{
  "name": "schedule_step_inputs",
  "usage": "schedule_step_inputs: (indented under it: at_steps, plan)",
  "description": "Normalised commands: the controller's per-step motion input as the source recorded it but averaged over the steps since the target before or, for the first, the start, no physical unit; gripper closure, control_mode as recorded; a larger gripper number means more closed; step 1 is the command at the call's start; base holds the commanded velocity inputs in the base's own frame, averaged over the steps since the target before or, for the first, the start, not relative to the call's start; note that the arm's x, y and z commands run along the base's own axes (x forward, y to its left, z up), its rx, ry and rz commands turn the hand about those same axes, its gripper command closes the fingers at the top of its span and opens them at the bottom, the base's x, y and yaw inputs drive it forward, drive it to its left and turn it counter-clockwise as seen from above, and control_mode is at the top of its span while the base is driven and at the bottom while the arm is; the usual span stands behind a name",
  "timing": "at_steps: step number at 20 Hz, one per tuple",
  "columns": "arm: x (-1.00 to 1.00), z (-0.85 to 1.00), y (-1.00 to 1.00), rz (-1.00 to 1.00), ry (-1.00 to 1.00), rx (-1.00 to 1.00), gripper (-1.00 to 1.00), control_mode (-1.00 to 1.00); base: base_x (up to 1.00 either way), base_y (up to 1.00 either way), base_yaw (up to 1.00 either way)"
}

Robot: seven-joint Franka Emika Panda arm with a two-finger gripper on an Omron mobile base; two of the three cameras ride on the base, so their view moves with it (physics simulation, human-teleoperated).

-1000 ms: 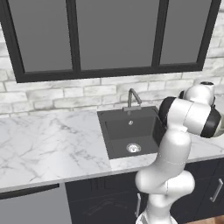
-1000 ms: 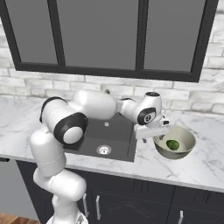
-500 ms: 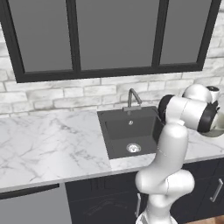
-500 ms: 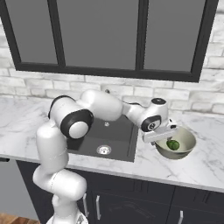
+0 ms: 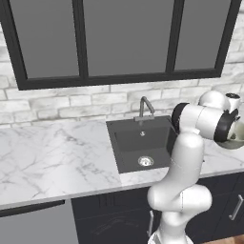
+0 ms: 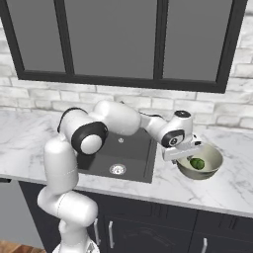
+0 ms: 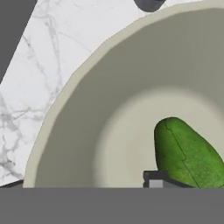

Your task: Pick the avocado from the sink and place it in the bowl. Then pick the bowl and place it in the microwave. Then close the microwave door and press the start button.

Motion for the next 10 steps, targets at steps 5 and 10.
schedule_step_inputs:
  at_steps: [5, 10]
  plan:
    - [0.0, -0.07, 0.08, 0.0, 0.01, -0.08, 1.0, -1.0, 0.0, 0.0, 0.0]
    - [-0.1, -0.13, 0.05, 0.01, 0.02, -0.02, 1.0, -1.0, 0.0, 0.0, 0.0]
